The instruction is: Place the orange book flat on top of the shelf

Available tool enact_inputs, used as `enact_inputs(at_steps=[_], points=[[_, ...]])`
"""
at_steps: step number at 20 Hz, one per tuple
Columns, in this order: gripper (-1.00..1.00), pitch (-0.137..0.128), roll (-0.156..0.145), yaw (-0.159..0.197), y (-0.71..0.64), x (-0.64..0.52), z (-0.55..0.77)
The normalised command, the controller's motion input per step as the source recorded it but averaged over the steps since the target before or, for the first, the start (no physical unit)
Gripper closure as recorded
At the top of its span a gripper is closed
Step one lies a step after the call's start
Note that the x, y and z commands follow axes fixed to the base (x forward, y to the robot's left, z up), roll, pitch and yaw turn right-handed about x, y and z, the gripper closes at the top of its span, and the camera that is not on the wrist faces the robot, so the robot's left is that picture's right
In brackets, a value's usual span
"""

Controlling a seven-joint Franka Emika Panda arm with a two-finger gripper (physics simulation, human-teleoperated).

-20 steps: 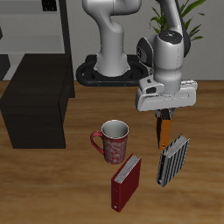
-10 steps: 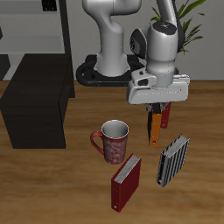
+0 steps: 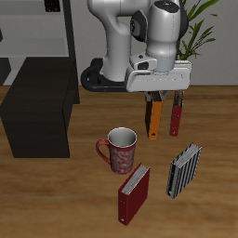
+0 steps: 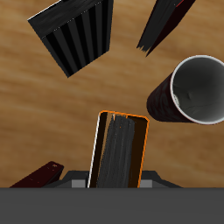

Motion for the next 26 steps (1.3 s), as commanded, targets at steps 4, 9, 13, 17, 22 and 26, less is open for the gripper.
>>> enact_inputs(at_steps=[4,9,13,17,22,26], points=[[1.0,-0.051,-0.033,0.043,-0.28,-0.29,0.39],[1.0,-0.052,-0.066,0.034,-0.32,-0.24,0.45],[1.0,-0.035,-0.061,0.023,-0.27,-0.12,0.27],[1.0,-0.047,-0.142,0.039,-0.34,-0.12,0.39],[1.0,-0.034,-0.148,0.027,-0.3,-0.05,0.29],[1.0,-0.059,-0.142,0.019,-0.21,-0.09,0.38]])
